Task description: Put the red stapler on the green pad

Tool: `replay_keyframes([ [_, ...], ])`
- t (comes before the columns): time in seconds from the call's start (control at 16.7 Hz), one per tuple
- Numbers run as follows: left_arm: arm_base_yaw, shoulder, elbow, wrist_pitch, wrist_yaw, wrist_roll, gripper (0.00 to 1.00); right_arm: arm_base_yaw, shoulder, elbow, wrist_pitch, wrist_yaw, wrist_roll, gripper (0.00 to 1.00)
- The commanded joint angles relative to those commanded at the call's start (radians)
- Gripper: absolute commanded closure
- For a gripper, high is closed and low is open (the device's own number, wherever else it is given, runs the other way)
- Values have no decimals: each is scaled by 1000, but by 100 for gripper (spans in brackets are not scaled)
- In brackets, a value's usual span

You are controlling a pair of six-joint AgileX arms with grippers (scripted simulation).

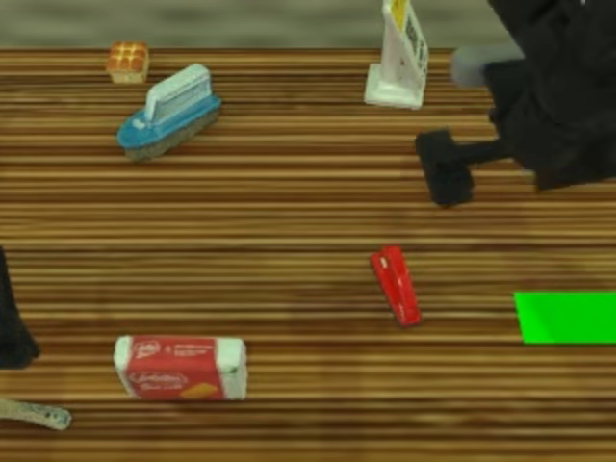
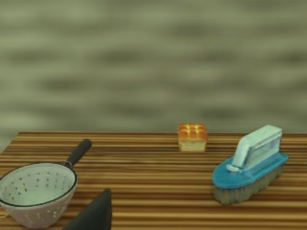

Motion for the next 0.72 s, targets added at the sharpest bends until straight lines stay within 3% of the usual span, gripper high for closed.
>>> replay_keyframes([
  [0.36, 0, 0, 0, 0, 0, 0, 0, 104, 370, 355, -215, -1, 51, 0],
  [0.72, 0, 0, 0, 0, 0, 0, 0, 125, 448, 431, -256, -1, 61, 0],
])
